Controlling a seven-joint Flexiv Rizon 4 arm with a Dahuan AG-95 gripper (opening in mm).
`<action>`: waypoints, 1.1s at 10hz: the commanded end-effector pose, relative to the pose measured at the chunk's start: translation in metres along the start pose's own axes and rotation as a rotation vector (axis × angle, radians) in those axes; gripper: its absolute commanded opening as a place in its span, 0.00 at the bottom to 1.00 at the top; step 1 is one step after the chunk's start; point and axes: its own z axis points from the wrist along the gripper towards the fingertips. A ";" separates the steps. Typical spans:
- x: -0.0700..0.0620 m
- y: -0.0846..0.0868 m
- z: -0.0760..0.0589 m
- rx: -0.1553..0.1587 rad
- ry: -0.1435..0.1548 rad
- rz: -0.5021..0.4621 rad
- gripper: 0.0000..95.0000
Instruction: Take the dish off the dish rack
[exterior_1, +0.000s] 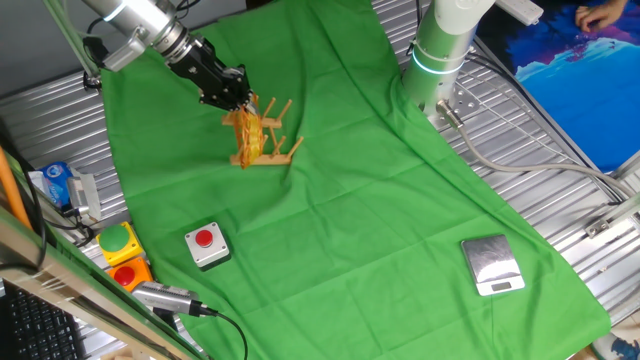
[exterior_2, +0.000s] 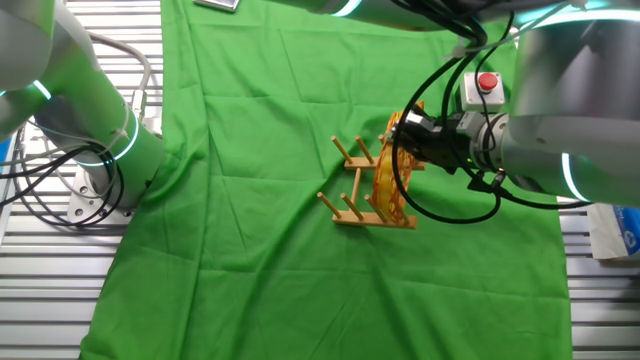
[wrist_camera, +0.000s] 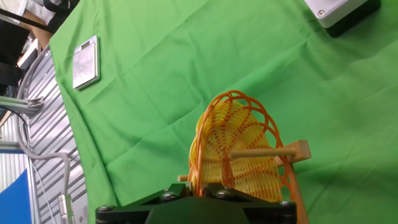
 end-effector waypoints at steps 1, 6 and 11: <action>-0.001 0.001 0.000 0.000 0.004 0.004 0.00; -0.004 0.005 -0.001 0.000 0.004 0.017 0.00; -0.007 0.011 -0.005 -0.005 0.000 0.026 0.00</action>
